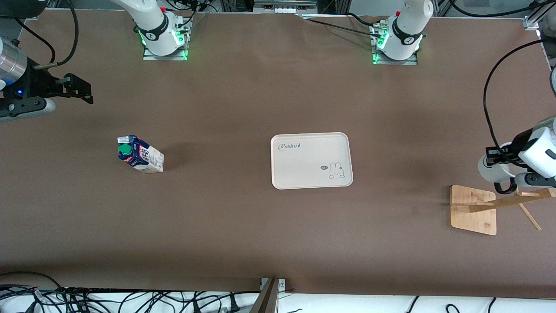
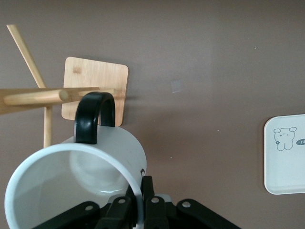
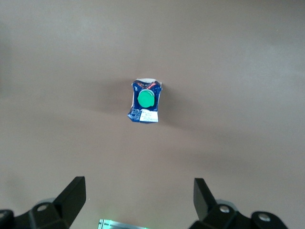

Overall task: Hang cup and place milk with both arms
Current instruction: 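Hang the mug handle on a stand peg with the left gripper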

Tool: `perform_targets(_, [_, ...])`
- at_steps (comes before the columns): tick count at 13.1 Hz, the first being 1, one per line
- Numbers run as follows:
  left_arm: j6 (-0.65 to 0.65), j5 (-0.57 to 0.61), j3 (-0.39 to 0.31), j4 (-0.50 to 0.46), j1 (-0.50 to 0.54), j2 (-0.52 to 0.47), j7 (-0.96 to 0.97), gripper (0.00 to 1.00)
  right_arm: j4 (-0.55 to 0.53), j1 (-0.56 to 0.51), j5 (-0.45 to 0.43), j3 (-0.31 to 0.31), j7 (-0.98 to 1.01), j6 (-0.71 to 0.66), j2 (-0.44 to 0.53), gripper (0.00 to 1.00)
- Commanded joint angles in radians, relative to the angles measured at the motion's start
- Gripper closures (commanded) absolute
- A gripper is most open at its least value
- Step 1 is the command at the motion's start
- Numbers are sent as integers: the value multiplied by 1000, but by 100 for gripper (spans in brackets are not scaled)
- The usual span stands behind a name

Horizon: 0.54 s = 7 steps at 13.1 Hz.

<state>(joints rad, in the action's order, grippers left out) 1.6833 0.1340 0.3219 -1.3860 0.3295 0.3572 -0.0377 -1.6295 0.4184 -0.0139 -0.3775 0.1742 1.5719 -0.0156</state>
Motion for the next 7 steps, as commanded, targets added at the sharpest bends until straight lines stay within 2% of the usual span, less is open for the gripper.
perform_targets(1, [-22, -17, 6, 96, 10, 61, -48, 100, -39, -1, -17, -3, 7, 51, 22, 0])
perform_targets(3, [-20, -17, 8, 140, 8, 97, -50, 100, -49, -4, -17, -3, 7, 53, 20, 0])
perform_targets(5, [-20, -19, 6, 142, 13, 108, -50, 100, -62, -24, -17, 8, 5, 71, 23, 0])
perform_targets(6, [-22, -28, 6, 140, 32, 111, -48, 100, -70, -61, -17, 31, 7, 85, 23, 0])
perform_targets(7, [-23, -55, 5, 140, 52, 112, -48, 100, -72, -122, -18, 90, 7, 86, 23, 0])
